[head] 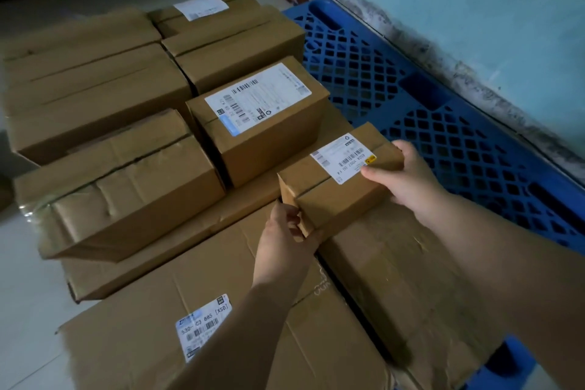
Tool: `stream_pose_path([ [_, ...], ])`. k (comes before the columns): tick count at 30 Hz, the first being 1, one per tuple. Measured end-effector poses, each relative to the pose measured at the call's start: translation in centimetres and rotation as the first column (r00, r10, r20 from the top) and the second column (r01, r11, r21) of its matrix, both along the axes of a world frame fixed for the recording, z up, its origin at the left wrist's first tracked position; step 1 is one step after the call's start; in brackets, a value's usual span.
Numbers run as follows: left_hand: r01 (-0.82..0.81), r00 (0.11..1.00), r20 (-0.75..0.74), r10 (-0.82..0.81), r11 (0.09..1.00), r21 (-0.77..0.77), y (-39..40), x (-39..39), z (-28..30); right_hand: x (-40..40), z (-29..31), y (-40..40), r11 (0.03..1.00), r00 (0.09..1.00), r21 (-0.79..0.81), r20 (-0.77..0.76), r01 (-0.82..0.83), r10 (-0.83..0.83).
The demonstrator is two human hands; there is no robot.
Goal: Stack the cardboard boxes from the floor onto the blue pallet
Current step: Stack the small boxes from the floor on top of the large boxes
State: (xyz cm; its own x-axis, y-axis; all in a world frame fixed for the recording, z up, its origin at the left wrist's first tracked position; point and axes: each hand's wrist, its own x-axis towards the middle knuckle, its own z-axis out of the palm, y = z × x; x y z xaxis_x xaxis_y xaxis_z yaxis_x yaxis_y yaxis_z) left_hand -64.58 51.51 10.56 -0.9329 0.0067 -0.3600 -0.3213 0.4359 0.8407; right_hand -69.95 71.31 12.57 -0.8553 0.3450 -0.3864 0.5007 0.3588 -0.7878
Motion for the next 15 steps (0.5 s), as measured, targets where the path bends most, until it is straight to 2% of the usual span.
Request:
stream_pose_path([
  [2,0.004,1.0,-0.011,-0.004,1.0,0.0,-0.7,0.3,1.2,0.3,0.9,-0.6,0.976,0.999,0.213,0.027,-0.037,0.032],
  [4,-0.008,0.998,-0.067,0.008,1.0,-0.002,-2.1,0.6,3.0,0.5,2.4,-2.1,0.86,0.992,0.497,0.011,-0.115,0.126],
  [6,-0.048,0.984,-0.172,0.044,0.999,-0.016,-4.3,0.7,5.5,0.3,4.8,-5.0,0.745,0.966,0.649,-0.055,-0.157,0.251],
  [8,-0.142,0.932,-0.346,0.111,0.988,-0.065,-7.3,0.4,8.2,-0.1,7.5,-9.0,0.658,0.887,0.732,-0.169,-0.178,0.429],
  [10,-0.256,0.859,-0.475,0.19,0.964,-0.078,-11.2,0.0,10.8,-0.5,9.9,-13.9,0.544,0.732,0.808,-0.227,-0.227,0.642],
  [12,-0.345,0.806,-0.526,0.273,0.938,-0.041,-15.5,-0.3,13.1,-0.8,12.3,-19.3,0.499,0.592,0.818,-0.258,-0.287,0.764],
  [15,-0.507,0.749,-0.476,0.461,0.861,0.037,-23.4,-0.3,15.3,-0.4,15.6,-28.5,0.502,0.473,0.767,-0.297,-0.4,0.83],
])
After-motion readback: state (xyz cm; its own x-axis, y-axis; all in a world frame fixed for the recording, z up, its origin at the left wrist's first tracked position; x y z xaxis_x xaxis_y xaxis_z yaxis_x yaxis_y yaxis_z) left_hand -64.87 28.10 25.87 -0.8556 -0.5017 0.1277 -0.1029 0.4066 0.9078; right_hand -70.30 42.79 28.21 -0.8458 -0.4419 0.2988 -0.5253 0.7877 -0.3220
